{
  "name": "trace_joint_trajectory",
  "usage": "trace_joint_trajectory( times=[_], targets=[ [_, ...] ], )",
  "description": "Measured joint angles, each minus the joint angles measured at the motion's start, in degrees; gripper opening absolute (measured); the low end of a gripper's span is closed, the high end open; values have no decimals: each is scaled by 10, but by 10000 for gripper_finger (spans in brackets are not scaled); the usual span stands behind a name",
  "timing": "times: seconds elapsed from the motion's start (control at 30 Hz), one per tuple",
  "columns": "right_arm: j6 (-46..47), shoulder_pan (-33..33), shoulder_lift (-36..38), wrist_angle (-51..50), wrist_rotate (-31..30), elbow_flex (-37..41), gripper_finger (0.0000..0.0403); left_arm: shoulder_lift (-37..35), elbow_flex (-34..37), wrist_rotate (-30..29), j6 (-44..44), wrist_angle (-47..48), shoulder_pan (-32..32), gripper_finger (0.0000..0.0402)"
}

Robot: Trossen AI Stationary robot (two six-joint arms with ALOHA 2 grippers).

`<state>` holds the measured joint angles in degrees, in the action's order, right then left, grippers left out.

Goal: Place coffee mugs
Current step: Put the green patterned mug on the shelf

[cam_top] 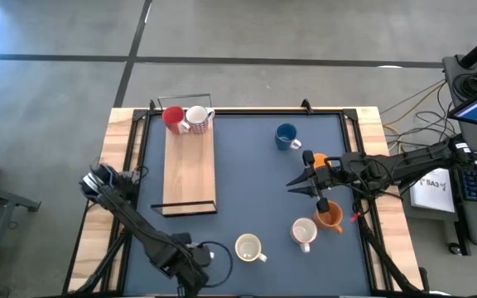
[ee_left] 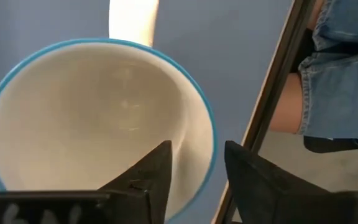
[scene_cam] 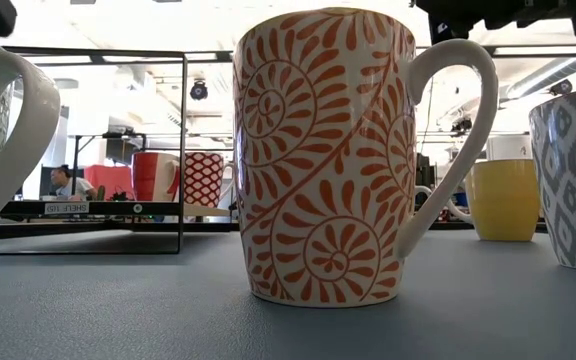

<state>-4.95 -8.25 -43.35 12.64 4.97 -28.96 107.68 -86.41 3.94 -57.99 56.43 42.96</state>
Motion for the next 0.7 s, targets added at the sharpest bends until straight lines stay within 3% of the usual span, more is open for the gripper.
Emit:
trace_joint_trajectory(
  times=[0.3, 0.53, 0.7],
  targets=[
    [3, 0, 0, 0, 0, 1, 63, 2, -1, 0, 39, 5, 0, 14],
    [9, 0, 0, -4, 0, 2, 63, 2, -69, 18, 88, 7, 3, 6],
    [14, 0, 0, -4, 0, 3, 63, 2, -179, -53, 204, 54, 1, 6]
  ],
)
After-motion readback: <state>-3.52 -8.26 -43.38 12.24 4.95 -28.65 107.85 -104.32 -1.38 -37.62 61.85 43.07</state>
